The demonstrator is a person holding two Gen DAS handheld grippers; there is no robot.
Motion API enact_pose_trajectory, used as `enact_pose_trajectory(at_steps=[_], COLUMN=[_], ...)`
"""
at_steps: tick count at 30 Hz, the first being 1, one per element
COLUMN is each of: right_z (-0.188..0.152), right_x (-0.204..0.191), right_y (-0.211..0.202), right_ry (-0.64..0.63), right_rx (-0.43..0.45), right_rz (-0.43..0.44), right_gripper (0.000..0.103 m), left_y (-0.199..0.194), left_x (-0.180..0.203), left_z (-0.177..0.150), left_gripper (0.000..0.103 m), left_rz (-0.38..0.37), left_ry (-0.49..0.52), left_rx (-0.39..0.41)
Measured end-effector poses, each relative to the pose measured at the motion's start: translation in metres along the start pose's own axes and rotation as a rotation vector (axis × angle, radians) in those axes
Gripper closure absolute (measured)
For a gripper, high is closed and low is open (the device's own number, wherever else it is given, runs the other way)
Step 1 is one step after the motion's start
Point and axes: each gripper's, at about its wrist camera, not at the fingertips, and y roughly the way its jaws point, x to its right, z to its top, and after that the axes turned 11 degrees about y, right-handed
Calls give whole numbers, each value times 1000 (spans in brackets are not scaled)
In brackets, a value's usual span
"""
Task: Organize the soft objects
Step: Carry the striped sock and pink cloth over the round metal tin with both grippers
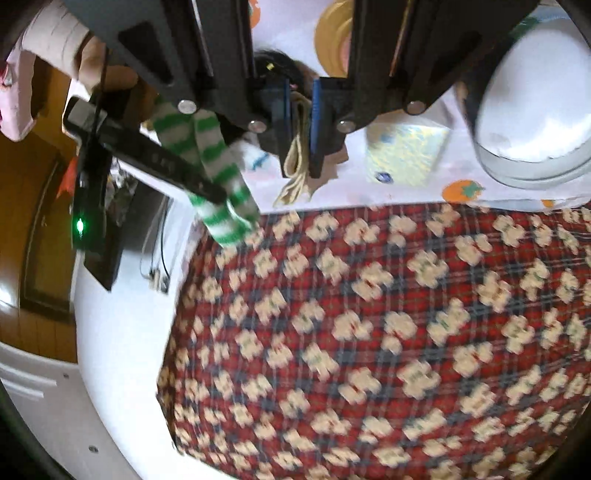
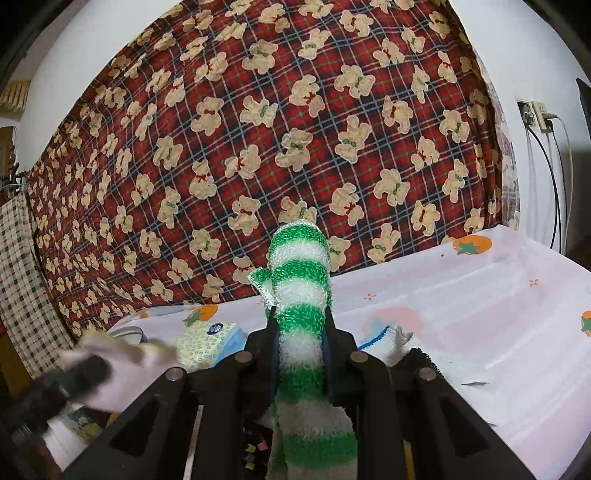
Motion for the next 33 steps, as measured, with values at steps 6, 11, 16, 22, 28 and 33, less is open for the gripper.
enact_pose_trajectory(at_steps=[6, 11, 16, 22, 28, 33], right_z=[-1, -1, -9, -38, -69, -83], right_x=[-21, -62, -121, -188, -241, -270], right_y=[-12, -28, -22, 6, 44, 81], right_ry=[-13, -8, -13, 6, 53, 132], right_rx=[14, -19, -92, -193, -281, -354], right_rz=[46, 171, 329, 434, 477, 508], right_gripper=[83, 83, 83, 83, 83, 83], left_y=[-22, -48, -73, -100, -116, -111], left_x=[-23, -55, -88, -125, -160, -179], left_z=[1, -1, -8, -20, -37, -51], left_gripper=[98, 98, 98, 98, 98, 98], left_rz=[90, 163, 245, 369, 476, 526], left_ry=[0, -42, -88, -102, -131, -142], left_rx=[34, 66, 87, 75, 50, 16])
